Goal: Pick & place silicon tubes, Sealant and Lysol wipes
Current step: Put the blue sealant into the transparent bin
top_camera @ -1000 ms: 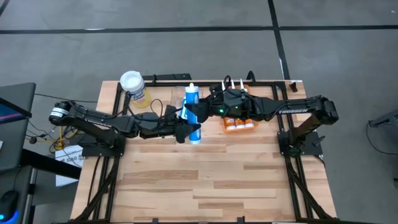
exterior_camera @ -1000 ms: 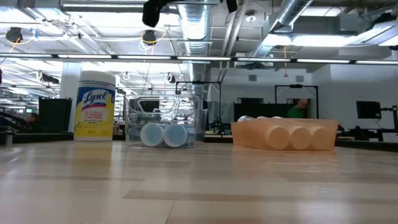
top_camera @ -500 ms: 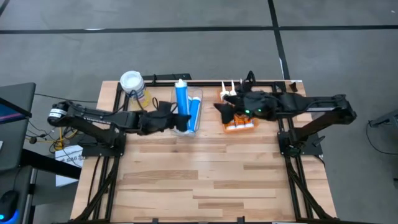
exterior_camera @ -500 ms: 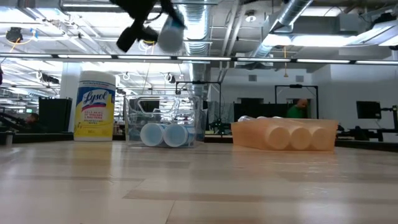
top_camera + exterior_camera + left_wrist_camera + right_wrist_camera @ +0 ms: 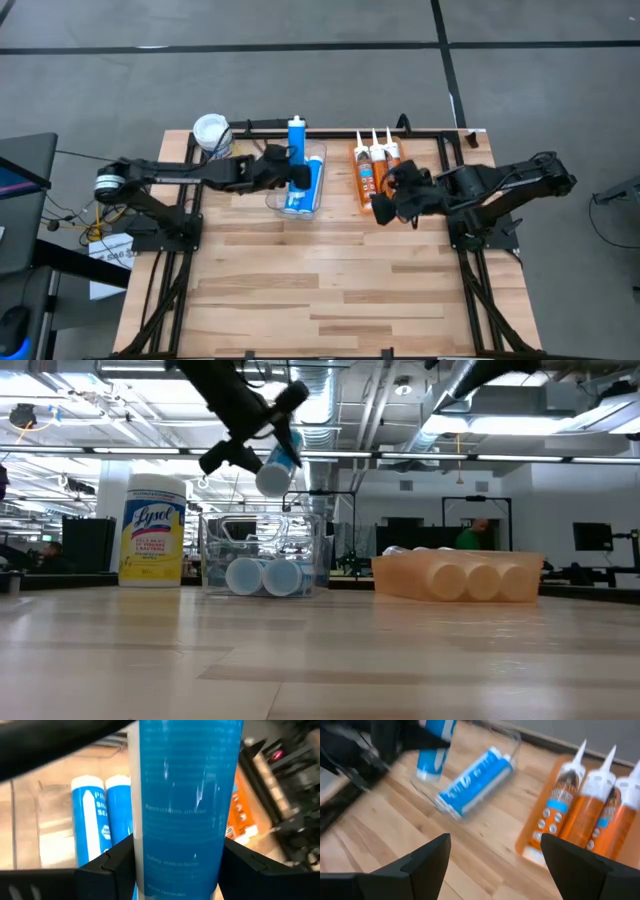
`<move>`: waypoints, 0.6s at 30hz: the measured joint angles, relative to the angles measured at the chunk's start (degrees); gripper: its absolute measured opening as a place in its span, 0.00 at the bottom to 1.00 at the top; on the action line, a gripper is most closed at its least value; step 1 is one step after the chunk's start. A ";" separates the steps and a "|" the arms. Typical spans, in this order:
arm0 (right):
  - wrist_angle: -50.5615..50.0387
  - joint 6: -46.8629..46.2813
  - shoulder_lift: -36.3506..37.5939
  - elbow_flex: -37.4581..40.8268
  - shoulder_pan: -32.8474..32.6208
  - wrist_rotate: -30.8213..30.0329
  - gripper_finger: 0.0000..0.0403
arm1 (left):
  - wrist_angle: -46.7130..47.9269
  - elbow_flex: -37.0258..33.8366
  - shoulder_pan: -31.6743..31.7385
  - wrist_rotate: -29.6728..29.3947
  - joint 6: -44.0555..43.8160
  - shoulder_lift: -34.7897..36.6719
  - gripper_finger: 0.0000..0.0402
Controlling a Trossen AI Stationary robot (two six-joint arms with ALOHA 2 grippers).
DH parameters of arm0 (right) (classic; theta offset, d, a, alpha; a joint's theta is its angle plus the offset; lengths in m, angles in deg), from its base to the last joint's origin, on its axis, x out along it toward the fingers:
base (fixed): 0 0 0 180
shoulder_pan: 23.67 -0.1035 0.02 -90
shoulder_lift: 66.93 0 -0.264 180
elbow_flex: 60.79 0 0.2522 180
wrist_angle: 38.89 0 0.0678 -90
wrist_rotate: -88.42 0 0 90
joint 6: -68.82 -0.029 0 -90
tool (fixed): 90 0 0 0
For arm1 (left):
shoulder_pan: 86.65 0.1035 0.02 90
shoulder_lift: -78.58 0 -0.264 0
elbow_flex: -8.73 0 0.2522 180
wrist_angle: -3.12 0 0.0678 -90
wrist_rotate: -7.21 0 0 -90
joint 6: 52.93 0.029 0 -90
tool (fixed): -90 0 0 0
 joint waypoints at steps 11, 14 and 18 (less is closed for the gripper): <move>-0.84 -5.07 -1.53 2.79 -4.18 -0.41 0.75 | 24.60 16.95 3.91 1.78 -0.15 -15.25 0.50; -0.93 -5.11 -1.46 2.79 -5.04 -1.66 0.75 | 27.30 18.93 4.39 3.56 -1.99 -17.98 0.50; -2.28 -6.32 -1.48 2.79 -5.33 -2.76 0.75 | 28.84 18.83 4.40 5.88 -4.29 -21.21 0.50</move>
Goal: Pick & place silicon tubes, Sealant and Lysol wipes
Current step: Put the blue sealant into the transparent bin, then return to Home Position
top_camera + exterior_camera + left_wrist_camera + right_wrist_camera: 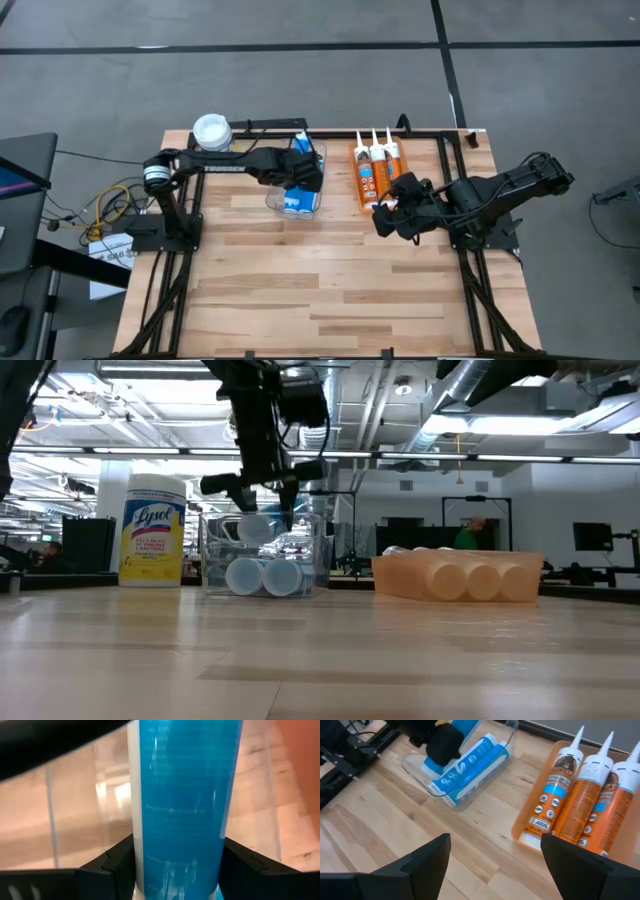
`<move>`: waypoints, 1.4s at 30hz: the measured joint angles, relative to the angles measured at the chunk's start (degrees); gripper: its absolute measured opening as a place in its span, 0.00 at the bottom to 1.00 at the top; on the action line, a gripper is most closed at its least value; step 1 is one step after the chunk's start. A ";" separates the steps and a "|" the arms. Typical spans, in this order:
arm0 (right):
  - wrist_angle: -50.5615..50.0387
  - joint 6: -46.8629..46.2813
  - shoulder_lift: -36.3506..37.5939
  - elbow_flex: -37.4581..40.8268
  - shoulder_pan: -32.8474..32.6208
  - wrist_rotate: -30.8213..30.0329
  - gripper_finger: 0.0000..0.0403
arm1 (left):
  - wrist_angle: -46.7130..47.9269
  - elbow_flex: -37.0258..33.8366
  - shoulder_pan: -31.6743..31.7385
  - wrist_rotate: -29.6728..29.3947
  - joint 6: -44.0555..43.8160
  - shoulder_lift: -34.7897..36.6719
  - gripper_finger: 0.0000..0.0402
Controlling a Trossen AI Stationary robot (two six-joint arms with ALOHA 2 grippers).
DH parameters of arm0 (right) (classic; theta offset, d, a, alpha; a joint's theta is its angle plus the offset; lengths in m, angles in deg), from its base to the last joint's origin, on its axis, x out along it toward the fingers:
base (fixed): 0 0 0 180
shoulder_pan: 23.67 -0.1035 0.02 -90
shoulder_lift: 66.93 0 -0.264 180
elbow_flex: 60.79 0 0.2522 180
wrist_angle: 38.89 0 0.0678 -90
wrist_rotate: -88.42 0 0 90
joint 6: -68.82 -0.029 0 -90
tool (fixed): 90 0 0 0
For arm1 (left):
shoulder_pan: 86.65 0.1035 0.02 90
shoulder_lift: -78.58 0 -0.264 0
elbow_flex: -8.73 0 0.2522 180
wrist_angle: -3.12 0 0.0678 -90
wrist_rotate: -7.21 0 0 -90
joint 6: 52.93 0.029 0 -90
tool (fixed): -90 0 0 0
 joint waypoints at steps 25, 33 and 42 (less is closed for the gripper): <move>-1.51 -0.54 0.00 0.00 0.01 0.11 0.75 | 0.23 0.04 0.74 4.94 -0.47 -5.41 0.65; -1.53 -0.35 0.00 0.00 0.01 0.13 0.75 | -1.56 0.04 0.74 6.10 2.48 -5.25 0.78; -3.67 2.96 2.37 0.00 -0.12 0.19 0.75 | -0.60 0.02 0.42 8.13 7.36 4.97 0.79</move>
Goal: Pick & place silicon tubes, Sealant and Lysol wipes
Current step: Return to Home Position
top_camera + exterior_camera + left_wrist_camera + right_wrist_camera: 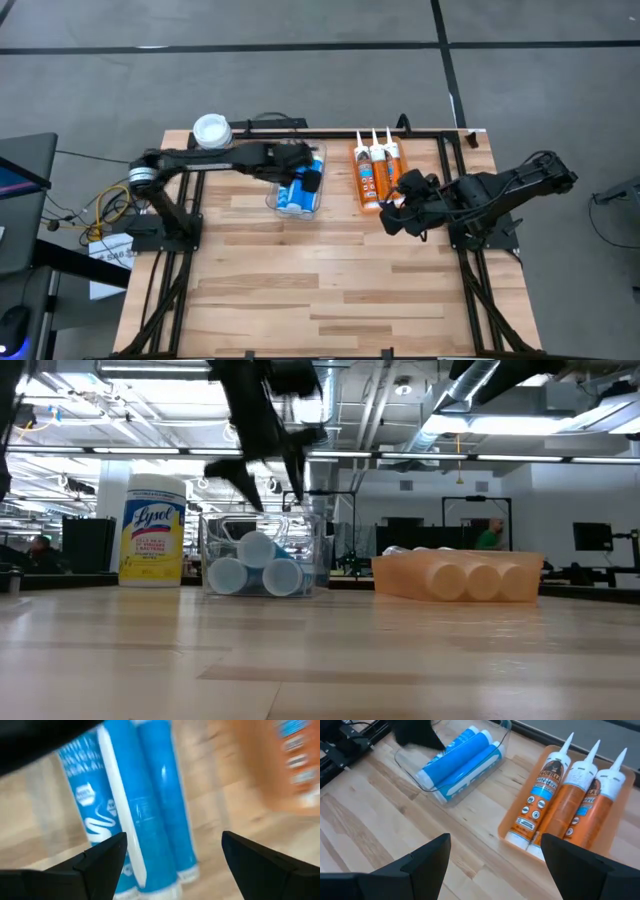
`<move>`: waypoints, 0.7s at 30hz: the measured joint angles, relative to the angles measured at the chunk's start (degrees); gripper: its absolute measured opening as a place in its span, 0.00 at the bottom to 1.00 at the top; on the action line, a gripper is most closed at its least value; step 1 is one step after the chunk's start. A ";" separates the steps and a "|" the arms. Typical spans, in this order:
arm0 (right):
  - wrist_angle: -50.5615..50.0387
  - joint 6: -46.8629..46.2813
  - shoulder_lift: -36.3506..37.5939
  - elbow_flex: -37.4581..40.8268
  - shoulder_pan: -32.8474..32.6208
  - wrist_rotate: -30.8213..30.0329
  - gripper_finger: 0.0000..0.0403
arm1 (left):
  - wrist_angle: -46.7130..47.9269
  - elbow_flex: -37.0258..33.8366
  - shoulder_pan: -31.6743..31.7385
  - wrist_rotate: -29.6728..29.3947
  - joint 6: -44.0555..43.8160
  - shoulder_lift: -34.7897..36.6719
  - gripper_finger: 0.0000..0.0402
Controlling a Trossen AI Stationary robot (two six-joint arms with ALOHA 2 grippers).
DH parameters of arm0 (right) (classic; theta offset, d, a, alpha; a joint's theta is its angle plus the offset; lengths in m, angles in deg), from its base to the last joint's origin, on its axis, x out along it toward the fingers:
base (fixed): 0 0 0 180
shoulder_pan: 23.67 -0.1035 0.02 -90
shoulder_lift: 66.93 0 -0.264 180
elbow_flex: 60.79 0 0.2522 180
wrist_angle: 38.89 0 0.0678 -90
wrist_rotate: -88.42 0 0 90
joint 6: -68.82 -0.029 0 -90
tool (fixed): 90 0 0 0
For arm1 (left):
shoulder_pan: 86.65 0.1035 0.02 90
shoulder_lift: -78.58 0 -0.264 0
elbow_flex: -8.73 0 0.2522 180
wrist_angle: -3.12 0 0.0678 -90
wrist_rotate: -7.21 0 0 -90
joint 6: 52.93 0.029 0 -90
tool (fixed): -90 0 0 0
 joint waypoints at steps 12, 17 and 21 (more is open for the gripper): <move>-2.82 11.18 9.79 -0.02 -1.28 5.70 0.75 | 3.15 0.07 -14.26 -20.86 8.65 29.44 0.79; -1.96 22.04 14.05 -0.02 -5.19 4.57 0.75 | 4.67 0.04 -22.15 -29.00 13.39 33.89 0.79; -1.43 24.48 16.55 0.47 -7.91 4.51 0.75 | 5.85 -0.45 -26.58 -33.01 14.67 34.23 0.79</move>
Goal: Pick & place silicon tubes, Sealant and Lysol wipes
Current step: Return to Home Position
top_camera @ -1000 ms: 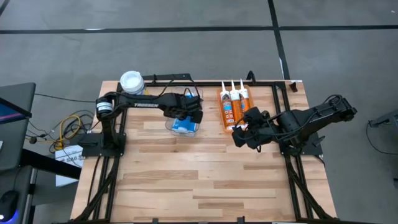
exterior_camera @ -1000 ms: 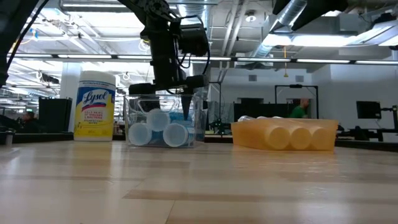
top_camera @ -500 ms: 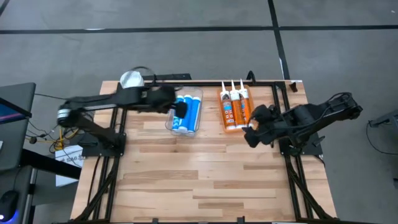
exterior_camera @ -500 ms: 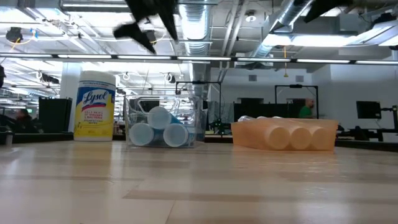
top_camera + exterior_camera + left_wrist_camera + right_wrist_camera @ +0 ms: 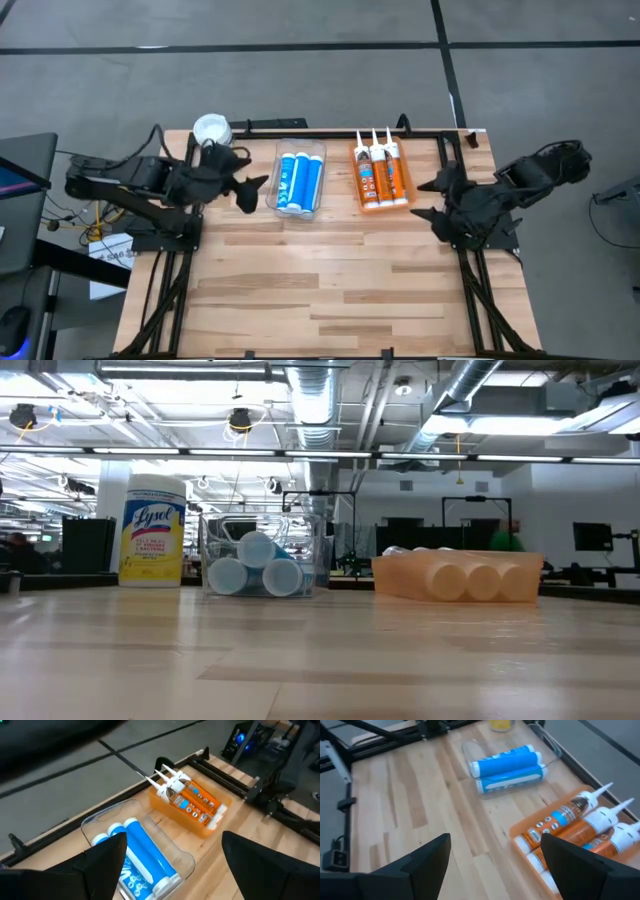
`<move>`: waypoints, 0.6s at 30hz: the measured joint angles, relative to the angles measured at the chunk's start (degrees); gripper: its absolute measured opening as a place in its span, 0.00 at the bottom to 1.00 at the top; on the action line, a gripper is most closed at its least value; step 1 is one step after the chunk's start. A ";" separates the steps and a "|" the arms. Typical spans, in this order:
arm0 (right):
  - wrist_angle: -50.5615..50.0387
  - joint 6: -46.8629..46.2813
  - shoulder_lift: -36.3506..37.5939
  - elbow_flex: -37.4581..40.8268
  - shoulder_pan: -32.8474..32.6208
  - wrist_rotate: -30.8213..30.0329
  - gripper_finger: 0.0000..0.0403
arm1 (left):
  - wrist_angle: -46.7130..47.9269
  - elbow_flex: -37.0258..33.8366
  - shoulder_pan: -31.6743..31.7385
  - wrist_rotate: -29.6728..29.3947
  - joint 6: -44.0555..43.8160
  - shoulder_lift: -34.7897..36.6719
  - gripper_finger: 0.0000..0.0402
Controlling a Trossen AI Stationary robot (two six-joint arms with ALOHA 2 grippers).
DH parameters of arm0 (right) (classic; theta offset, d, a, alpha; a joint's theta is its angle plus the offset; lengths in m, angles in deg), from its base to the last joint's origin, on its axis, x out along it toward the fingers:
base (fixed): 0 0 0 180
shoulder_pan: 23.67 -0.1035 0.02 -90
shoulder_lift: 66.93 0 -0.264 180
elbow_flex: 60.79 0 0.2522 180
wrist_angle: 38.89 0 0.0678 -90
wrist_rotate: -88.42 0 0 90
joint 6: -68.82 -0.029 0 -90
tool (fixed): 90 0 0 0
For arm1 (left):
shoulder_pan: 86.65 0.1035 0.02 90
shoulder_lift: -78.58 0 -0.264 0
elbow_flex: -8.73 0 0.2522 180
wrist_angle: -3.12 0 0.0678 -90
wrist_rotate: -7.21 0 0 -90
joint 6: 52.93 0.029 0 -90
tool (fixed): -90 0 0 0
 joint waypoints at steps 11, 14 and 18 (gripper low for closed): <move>25.63 1.48 17.62 24.92 -5.96 3.65 0.75 | -28.77 -21.57 -3.24 5.42 2.94 2.29 0.79; 30.56 0.61 22.16 31.49 -6.73 4.96 0.75 | -40.49 -29.23 -3.28 8.95 3.71 2.20 0.79; 33.26 -1.89 27.16 37.66 -7.74 5.01 0.75 | -50.51 -37.97 -2.78 8.39 3.21 2.54 0.79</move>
